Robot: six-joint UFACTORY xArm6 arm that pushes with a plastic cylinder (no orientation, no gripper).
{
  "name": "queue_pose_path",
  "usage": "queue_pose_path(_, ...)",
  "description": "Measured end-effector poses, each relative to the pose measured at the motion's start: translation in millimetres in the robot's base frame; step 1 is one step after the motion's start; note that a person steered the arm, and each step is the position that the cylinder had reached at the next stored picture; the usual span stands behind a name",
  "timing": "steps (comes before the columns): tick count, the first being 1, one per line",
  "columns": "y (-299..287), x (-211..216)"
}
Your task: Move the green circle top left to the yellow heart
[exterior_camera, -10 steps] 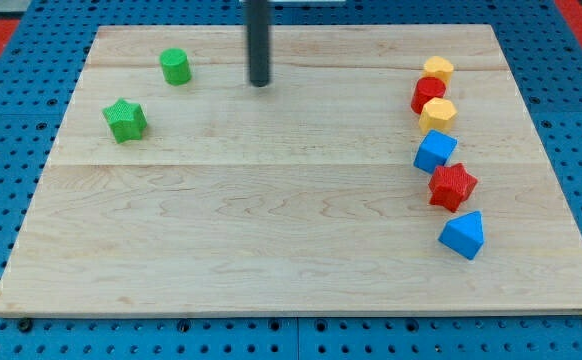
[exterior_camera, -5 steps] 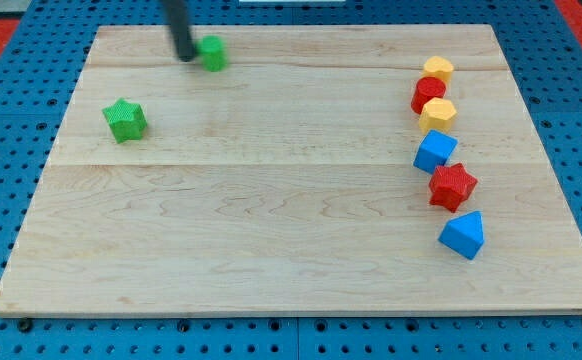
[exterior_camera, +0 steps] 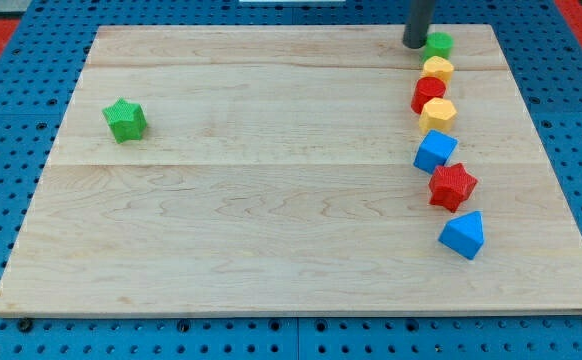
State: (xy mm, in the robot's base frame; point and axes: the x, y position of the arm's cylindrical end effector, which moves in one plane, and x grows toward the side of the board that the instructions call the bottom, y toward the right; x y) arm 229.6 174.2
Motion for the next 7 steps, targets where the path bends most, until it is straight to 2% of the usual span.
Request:
queue_pose_path(1, -40.1, -19.8)
queue_pose_path(2, 26.9, -37.7)
queue_pose_path(3, 89.0, -17.3)
queue_pose_path(5, 49.8, 8.2)
queue_pose_path(6, 25.8, 8.5)
queue_pose_path(7, -3.8, -13.4)
